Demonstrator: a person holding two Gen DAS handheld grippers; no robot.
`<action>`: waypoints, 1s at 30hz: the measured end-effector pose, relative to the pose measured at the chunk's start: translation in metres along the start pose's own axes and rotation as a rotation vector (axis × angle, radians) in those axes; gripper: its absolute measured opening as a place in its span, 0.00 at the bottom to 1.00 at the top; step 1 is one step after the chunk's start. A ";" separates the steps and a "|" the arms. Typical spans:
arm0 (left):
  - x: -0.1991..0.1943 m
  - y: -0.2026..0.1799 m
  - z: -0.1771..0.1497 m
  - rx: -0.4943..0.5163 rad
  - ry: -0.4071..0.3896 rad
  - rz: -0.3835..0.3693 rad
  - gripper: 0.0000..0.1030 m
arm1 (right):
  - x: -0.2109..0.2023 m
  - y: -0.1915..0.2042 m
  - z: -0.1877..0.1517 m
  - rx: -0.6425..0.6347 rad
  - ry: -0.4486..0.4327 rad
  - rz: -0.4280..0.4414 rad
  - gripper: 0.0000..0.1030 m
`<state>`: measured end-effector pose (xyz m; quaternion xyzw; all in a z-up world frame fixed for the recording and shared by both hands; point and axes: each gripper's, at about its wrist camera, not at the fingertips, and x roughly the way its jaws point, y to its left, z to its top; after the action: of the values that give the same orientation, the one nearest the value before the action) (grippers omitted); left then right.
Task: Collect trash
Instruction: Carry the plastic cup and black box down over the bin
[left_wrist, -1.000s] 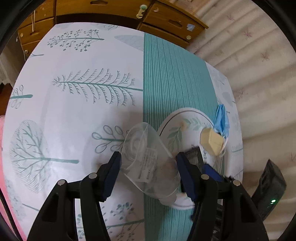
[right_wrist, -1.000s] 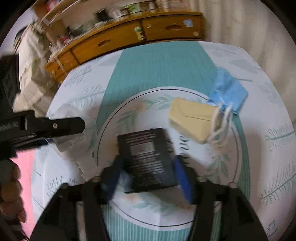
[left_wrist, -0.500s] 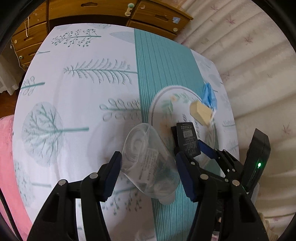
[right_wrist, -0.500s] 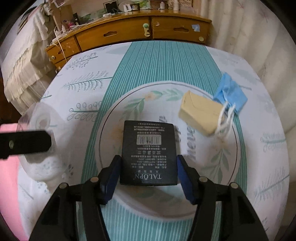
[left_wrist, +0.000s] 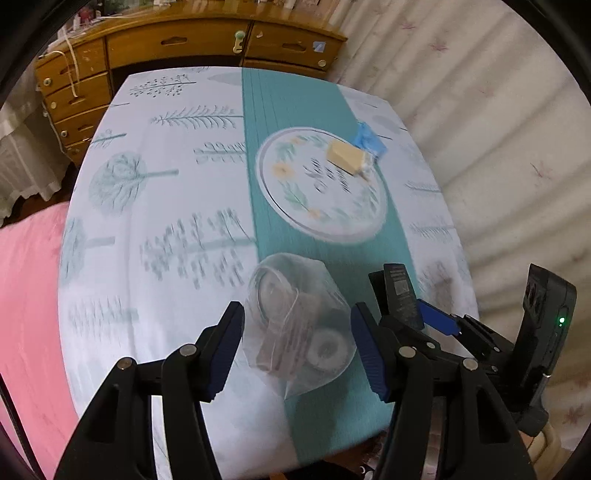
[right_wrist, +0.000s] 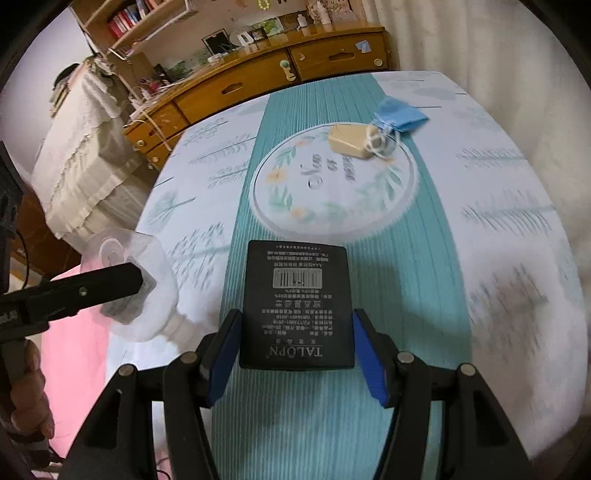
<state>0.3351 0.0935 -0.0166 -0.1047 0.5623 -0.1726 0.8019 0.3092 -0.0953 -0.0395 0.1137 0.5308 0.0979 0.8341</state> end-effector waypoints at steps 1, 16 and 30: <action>-0.005 -0.007 -0.010 -0.002 -0.009 0.003 0.56 | -0.010 -0.002 -0.009 -0.002 -0.002 0.015 0.58; -0.064 -0.091 -0.179 -0.104 -0.065 0.076 0.56 | -0.110 -0.032 -0.136 -0.082 0.070 0.161 0.58; 0.016 -0.067 -0.264 -0.081 0.086 0.119 0.56 | -0.024 -0.050 -0.234 0.019 0.237 0.096 0.58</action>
<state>0.0818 0.0327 -0.0974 -0.0958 0.6079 -0.1063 0.7810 0.0889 -0.1298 -0.1300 0.1344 0.6207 0.1455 0.7586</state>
